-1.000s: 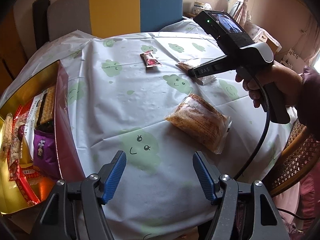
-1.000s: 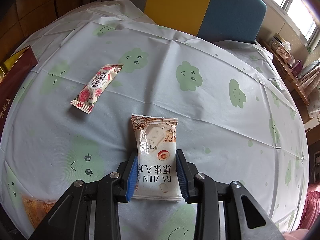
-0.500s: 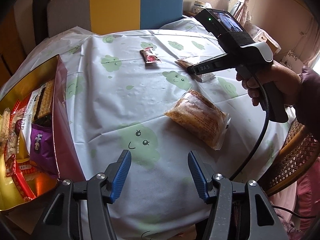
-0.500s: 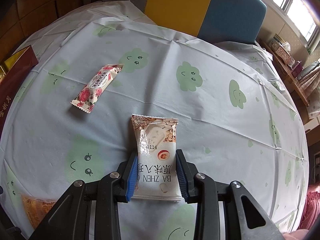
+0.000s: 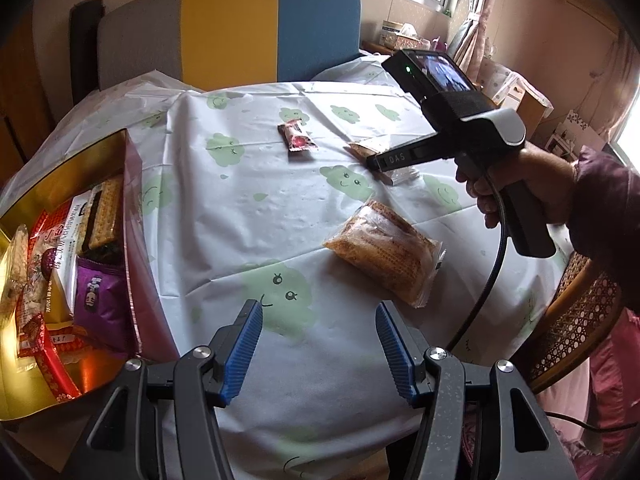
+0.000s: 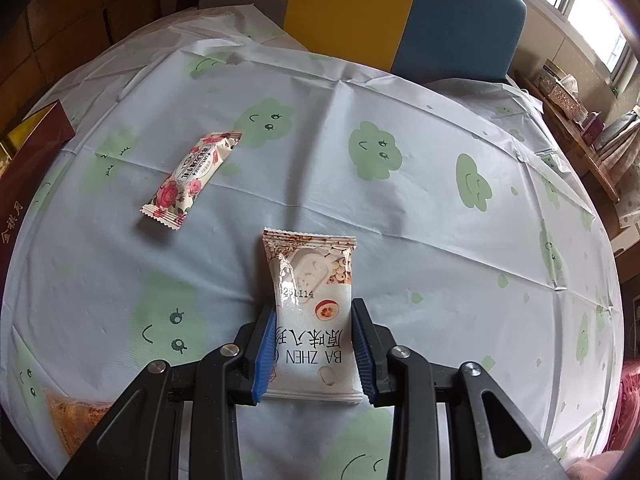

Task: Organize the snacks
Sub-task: 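Withdraw the open left tool from the tray back over the table, then carry the white BA ZHEN packet into the gold tray and open the right tool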

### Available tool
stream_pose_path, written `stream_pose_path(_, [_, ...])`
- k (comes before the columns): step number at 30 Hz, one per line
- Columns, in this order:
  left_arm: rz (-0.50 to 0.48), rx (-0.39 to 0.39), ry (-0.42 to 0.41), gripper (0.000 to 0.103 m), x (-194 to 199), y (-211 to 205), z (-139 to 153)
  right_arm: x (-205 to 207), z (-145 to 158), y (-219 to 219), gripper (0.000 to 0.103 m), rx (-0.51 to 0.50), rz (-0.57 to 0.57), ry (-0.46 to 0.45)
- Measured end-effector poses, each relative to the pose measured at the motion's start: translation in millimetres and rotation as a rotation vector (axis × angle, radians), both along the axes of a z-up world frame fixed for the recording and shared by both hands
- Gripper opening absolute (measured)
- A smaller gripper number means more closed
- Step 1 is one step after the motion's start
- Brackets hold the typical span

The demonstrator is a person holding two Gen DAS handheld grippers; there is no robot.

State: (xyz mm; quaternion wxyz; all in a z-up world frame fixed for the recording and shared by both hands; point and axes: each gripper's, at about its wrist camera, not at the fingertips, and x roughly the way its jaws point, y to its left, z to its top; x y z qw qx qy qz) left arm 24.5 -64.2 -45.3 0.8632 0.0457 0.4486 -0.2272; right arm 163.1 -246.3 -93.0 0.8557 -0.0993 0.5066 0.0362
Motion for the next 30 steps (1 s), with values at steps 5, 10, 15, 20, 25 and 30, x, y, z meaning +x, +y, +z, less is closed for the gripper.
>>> stream_pose_path(5, [0.044,-0.025,-0.027,0.06,0,16,12,2,0,-2,0.034,0.011,-0.01,0.004])
stream_pose_path(10, [0.121,-0.047,-0.022,0.06,7,37,17,4,1,-3,0.033,0.012,-0.026,0.025])
stream_pose_path(15, [0.191,-0.069,-0.034,0.06,12,63,23,7,5,-6,0.033,0.035,-0.053,0.073])
stream_pose_path(20, [0.274,-0.075,-0.051,0.061,17,91,26,4,19,-9,0.033,0.079,-0.086,0.052])
stream_pose_path(25, [0.363,-0.066,-0.052,0.062,21,115,26,-3,37,3,0.033,0.143,-0.067,0.018])
stream_pose_path(30, [0.436,-0.057,-0.052,0.062,22,133,26,-17,45,39,0.033,0.183,0.005,0.003])
